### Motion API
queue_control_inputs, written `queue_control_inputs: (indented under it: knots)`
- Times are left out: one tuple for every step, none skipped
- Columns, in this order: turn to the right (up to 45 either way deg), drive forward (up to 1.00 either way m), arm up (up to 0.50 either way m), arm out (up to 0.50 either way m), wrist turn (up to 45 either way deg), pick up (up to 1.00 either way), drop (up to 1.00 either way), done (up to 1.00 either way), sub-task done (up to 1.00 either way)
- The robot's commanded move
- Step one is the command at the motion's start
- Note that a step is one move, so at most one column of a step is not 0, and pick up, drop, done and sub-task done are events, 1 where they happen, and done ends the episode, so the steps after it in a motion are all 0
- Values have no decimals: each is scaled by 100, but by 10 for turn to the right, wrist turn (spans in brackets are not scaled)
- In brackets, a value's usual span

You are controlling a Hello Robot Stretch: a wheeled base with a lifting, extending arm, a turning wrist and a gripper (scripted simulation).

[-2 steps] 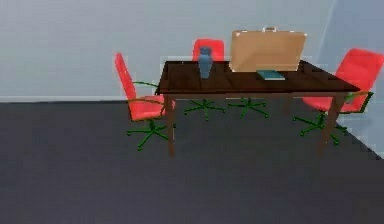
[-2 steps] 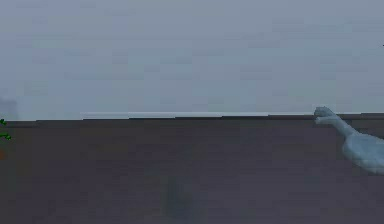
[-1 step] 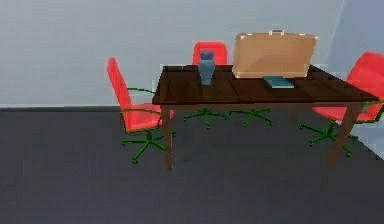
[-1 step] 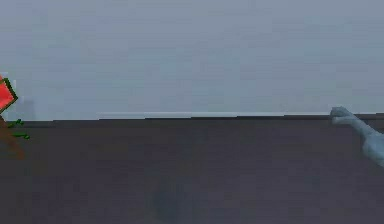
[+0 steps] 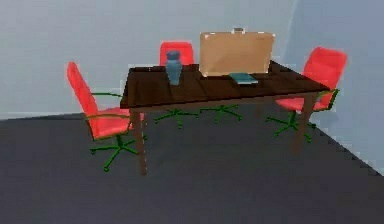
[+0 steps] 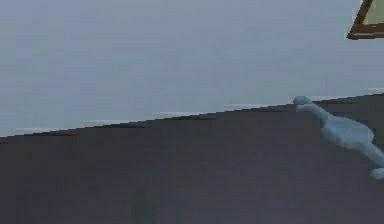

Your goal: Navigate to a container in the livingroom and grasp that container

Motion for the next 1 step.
queue_control_inputs:
  knots:
    - [0,80,0,0,0,0,0,0,0]
